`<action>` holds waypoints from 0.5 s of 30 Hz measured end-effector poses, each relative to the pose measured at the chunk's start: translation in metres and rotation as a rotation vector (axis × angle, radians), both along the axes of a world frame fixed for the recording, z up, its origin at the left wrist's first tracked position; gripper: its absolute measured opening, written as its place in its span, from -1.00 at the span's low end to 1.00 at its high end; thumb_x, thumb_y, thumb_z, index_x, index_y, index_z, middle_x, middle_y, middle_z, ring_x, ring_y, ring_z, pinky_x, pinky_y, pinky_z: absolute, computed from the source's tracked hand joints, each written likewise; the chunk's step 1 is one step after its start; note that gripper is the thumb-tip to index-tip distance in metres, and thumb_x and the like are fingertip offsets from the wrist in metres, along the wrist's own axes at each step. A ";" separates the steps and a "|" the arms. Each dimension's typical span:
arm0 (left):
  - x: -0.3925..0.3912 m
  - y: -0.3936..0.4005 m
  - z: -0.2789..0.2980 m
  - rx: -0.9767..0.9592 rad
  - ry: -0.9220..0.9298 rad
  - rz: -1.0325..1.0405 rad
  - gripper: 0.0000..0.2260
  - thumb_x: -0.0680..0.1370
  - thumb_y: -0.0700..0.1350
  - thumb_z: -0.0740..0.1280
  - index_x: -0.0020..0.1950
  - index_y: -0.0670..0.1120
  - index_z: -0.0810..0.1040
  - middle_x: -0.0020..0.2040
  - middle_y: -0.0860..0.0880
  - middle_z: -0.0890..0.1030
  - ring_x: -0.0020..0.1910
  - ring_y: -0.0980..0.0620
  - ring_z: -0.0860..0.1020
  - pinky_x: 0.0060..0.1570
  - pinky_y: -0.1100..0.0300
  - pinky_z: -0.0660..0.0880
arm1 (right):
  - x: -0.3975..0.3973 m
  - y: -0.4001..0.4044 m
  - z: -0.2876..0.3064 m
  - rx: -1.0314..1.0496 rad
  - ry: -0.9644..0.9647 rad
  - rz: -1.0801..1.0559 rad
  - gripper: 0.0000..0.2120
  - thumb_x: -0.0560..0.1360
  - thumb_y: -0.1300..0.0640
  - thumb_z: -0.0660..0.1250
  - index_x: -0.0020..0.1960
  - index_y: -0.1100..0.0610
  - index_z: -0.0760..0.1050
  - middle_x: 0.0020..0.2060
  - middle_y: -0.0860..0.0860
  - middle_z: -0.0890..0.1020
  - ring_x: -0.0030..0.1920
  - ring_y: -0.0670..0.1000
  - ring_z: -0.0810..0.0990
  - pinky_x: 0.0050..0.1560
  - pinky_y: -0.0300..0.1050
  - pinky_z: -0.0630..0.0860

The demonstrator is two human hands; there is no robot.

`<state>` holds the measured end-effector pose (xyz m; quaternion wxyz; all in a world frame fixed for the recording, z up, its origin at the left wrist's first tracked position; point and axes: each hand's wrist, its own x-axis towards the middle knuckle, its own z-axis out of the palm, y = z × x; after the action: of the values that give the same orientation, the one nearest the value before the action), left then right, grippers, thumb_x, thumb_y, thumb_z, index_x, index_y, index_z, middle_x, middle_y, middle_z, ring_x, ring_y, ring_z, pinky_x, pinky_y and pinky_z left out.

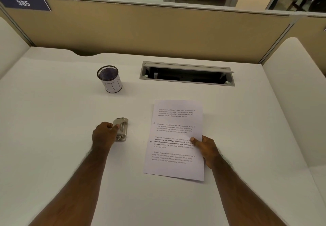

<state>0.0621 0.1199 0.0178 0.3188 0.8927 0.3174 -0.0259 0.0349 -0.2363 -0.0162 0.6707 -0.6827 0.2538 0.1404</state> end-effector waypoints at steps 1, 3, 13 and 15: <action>-0.001 -0.001 0.002 0.011 -0.018 0.008 -0.72 0.49 0.01 0.37 0.05 -0.17 0.60 0.06 -0.20 0.64 0.08 -0.23 0.56 0.03 0.07 0.44 | 0.000 -0.001 0.000 0.006 0.004 -0.002 -0.85 0.47 0.22 0.42 0.03 0.18 0.62 -0.05 0.12 0.71 -0.15 0.08 0.69 -0.05 0.00 0.64; -0.003 -0.003 0.004 0.061 -0.114 0.017 -0.66 0.47 0.01 0.37 0.19 -0.12 0.57 0.18 -0.21 0.56 0.17 -0.25 0.51 0.14 0.00 0.42 | -0.002 -0.003 0.001 0.045 -0.002 -0.011 -0.83 0.47 0.22 0.42 0.06 0.18 0.62 0.00 0.16 0.71 -0.07 0.15 0.69 0.06 0.12 0.62; 0.016 -0.112 0.073 -0.759 -0.128 -0.547 -0.45 0.49 -0.02 0.42 0.44 -0.05 0.36 0.19 0.05 0.61 0.14 0.05 0.61 0.12 0.12 0.54 | -0.011 -0.034 0.081 0.121 -0.337 -0.058 -0.37 0.17 -0.18 0.58 0.11 0.16 0.63 0.05 0.14 0.70 0.05 0.16 0.68 0.07 0.07 0.60; 0.019 -0.125 0.093 -0.874 -0.183 -0.582 -0.62 0.51 -0.10 0.41 0.32 -0.09 0.50 0.12 -0.01 0.67 0.06 0.03 0.66 0.05 0.06 0.60 | -0.007 -0.040 0.105 0.089 -0.415 -0.055 -0.50 0.23 -0.13 0.56 0.05 0.15 0.65 0.00 0.11 0.72 -0.01 0.11 0.68 0.01 -0.02 0.62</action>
<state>0.0808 -0.0055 0.1105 0.6668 0.7266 -0.0130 -0.1654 0.0278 -0.2762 0.0884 0.7418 -0.6593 0.1224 -0.0104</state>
